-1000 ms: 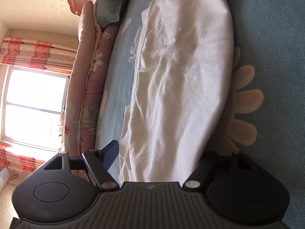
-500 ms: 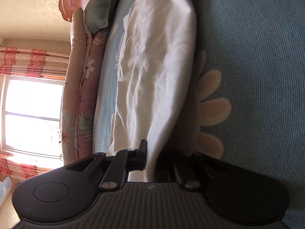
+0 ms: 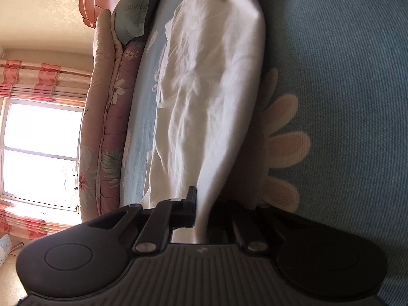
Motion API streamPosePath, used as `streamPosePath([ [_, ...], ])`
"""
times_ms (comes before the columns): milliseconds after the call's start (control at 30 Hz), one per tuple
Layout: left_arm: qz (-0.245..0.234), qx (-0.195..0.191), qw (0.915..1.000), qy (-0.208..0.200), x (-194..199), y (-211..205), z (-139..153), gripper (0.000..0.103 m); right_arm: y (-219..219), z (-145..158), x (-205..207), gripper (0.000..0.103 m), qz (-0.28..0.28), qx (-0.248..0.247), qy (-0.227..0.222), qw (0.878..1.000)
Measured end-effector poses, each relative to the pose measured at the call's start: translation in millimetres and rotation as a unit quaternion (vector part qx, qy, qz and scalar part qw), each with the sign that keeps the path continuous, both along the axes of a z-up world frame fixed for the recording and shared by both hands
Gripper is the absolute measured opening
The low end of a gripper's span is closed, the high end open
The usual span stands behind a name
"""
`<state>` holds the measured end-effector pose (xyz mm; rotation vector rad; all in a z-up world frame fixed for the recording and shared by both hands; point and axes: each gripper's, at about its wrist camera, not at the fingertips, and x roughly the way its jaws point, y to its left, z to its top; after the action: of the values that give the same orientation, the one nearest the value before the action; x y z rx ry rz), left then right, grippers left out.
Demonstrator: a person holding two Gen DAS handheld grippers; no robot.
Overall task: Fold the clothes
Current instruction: 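Close both tools on the opposite side edge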
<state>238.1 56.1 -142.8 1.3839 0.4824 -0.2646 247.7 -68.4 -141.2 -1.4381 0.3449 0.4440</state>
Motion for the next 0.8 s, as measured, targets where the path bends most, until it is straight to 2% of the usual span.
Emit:
streamPosePath([
  [333, -0.022, 0.004, 0.9996, 0.015, -8, 7, 16, 0.001, -9, 21, -6, 0.007, 0.024, -0.001, 0.009, 1.0],
  [533, -0.023, 0.0, 0.9996, 0.015, -18, 6, 32, 0.001, -9, 40, -13, 0.007, 0.013, 0.016, 0.028, 0.999],
  [800, -0.039, 0.015, 0.9986, 0.031, -66, -1, 48, 0.001, -18, 62, -48, 0.007, 0.013, 0.024, 0.072, 0.997],
])
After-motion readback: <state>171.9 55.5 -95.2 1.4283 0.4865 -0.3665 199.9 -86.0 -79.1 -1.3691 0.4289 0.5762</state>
